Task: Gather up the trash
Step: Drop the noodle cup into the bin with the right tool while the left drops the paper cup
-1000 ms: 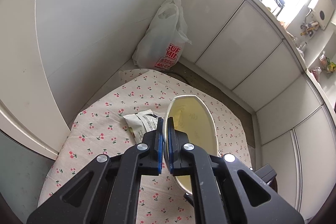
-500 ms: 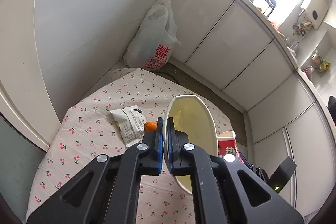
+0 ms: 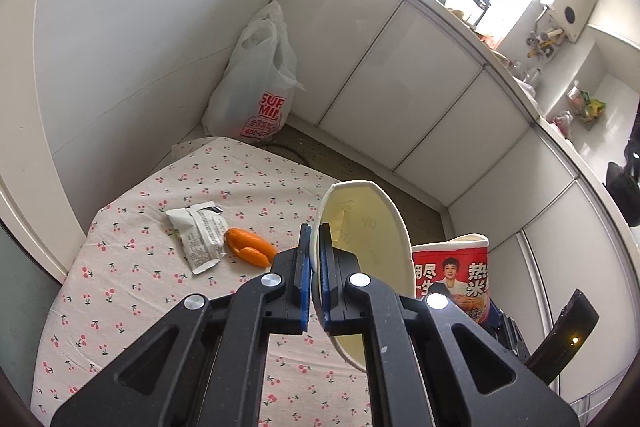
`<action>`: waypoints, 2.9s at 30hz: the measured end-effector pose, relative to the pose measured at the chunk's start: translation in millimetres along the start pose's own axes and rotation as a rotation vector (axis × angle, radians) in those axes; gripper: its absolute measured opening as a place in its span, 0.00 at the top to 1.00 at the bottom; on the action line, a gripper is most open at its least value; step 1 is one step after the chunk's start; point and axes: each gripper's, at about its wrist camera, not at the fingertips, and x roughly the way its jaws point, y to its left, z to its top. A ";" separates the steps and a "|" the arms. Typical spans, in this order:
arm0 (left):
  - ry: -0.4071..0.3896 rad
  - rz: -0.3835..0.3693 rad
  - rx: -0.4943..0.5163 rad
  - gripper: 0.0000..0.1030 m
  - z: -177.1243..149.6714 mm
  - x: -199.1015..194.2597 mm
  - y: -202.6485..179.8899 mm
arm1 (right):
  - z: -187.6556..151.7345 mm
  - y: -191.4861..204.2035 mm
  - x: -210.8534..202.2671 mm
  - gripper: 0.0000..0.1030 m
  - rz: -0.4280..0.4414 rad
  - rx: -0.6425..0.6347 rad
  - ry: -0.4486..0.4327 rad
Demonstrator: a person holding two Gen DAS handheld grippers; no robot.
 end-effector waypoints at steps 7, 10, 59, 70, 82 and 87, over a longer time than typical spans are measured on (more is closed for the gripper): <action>0.013 -0.038 0.030 0.96 -9.3 5.5 -27.7 | 4.8 -29.0 -22.5 0.16 -0.043 0.034 -0.036; 0.019 -0.051 0.046 0.96 -14.2 7.2 -40.3 | 4.9 -41.1 -29.4 0.16 -0.061 0.049 -0.045; 0.310 -0.298 0.403 0.96 -178.6 117.0 -317.0 | -58.4 -369.2 -146.6 0.07 -0.654 0.697 -0.002; 0.408 -0.312 0.477 0.96 -230.7 156.9 -366.7 | -85.5 -408.6 -154.8 0.07 -0.688 0.794 0.083; 0.410 -0.278 0.452 0.57 -231.4 164.4 -358.3 | -80.5 -400.6 -140.6 0.07 -0.690 0.712 0.151; 0.333 -0.220 0.471 0.57 -215.6 154.7 -343.2 | -74.3 -388.9 -134.5 0.07 -0.675 0.678 0.148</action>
